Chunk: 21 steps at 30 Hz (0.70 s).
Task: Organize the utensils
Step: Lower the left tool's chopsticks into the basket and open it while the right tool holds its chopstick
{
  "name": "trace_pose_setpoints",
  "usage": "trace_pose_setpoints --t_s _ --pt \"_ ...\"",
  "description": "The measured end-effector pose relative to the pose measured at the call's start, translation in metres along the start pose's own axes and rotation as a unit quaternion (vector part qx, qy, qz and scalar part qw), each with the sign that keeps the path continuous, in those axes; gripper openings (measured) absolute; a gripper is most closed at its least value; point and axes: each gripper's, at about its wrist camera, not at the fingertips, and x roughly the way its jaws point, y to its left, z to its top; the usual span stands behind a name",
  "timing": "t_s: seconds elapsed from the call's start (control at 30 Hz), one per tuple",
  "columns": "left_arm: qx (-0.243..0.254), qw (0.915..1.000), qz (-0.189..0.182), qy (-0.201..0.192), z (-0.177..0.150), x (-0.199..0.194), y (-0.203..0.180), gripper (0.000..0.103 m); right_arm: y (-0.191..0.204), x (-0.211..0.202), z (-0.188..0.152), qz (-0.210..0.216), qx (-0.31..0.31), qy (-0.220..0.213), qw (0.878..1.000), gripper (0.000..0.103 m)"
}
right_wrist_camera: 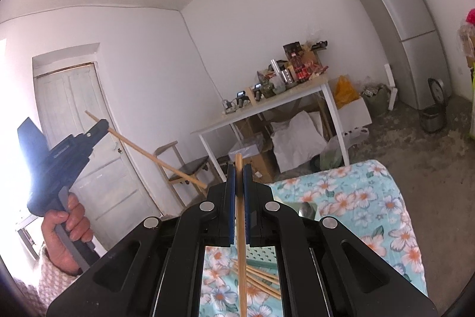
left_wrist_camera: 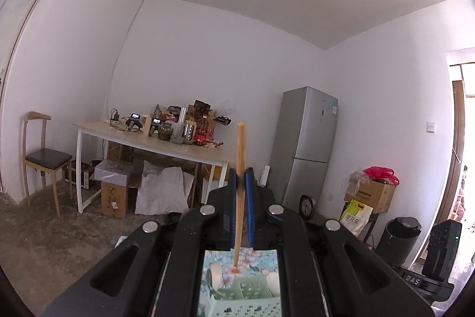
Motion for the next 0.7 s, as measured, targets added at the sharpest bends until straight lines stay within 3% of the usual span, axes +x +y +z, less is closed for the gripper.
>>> trace_pose_setpoints --t_s 0.23,0.7 --pt "-0.004 1.0 0.002 -0.006 0.003 0.017 0.001 0.005 -0.007 -0.01 0.004 -0.007 0.0 -0.013 1.0 0.003" --pt "0.058 0.9975 0.01 0.038 -0.024 0.058 -0.03 0.005 -0.033 0.001 -0.004 0.005 0.016 0.005 1.0 0.003"
